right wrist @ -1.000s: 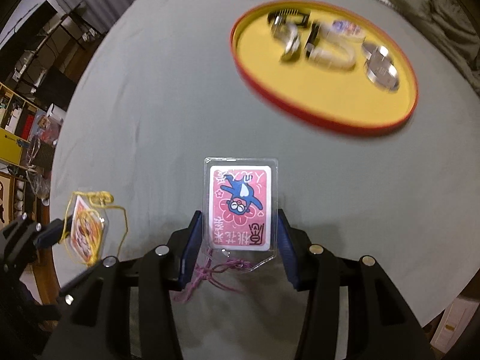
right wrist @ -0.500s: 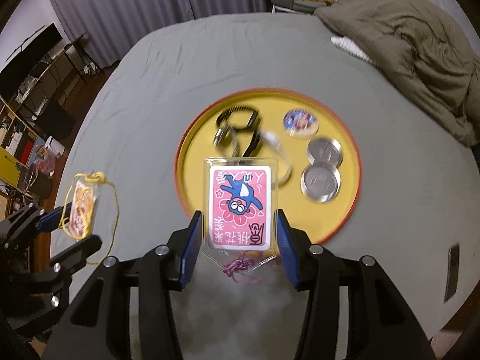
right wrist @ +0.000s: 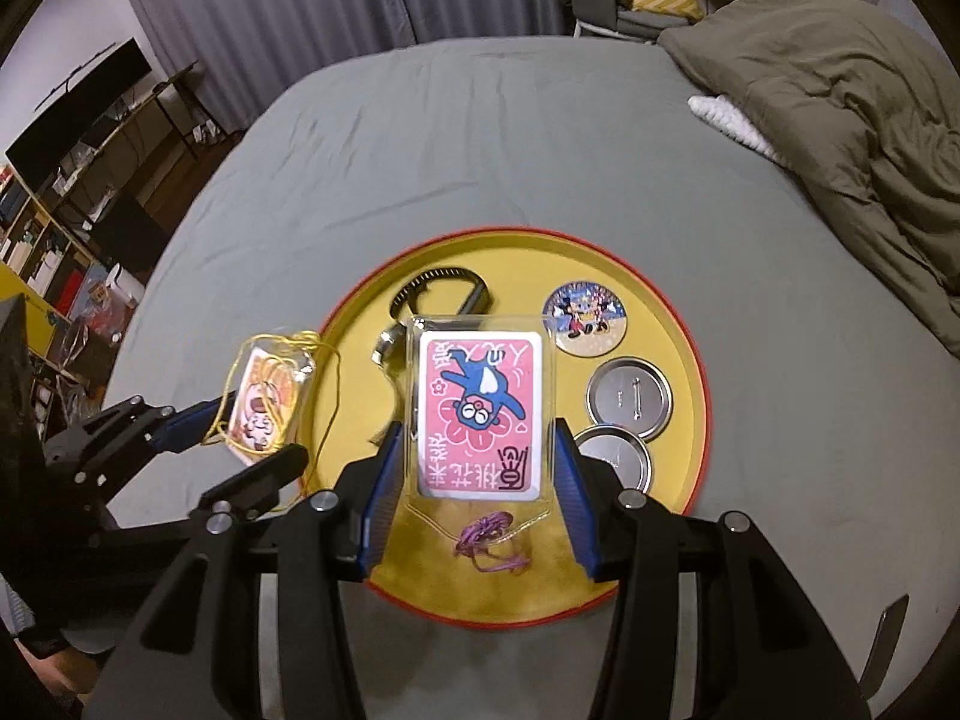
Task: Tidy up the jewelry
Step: 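Carry both card charms to the tray with both tools, then open both tools to release the charms in the tray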
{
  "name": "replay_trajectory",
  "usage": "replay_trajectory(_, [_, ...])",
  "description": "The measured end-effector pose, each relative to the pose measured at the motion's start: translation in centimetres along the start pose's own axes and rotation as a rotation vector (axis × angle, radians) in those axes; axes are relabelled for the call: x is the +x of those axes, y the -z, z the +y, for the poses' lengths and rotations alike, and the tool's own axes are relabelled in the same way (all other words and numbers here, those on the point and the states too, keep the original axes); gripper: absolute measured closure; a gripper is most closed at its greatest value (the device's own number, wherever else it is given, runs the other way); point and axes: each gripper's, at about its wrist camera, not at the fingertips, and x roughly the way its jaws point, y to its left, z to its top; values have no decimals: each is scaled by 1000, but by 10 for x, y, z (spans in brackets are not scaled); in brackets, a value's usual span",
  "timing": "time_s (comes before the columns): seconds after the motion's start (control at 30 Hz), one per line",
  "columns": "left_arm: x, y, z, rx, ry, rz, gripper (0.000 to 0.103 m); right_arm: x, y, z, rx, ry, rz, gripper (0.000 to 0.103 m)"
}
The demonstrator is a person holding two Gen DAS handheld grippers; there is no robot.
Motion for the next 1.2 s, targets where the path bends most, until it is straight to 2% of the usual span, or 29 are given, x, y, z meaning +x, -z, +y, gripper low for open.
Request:
replay_trajectory(0.23, [51, 26, -6, -30, -13, 106, 57, 47, 15, -15, 21, -32, 99, 58])
replay_trajectory(0.6, [94, 46, -6, -79, 0, 204, 57, 104, 56, -22, -10, -32, 272, 58])
replay_trajectory(0.9, [102, 54, -16, -42, -36, 206, 57, 107, 67, -13, -84, 6, 290, 57])
replay_trajectory(1.1, [103, 53, -18, -18, -46, 205, 55, 106, 66, -14, -81, 4, 289, 56])
replay_trajectory(1.13, [102, 53, -17, -22, -46, 206, 54, 105, 67, -15, -75, -3, 288, 56])
replay_trajectory(1.2, [104, 52, -14, -37, -75, 218, 42, 105, 69, -16, -68, -6, 288, 55])
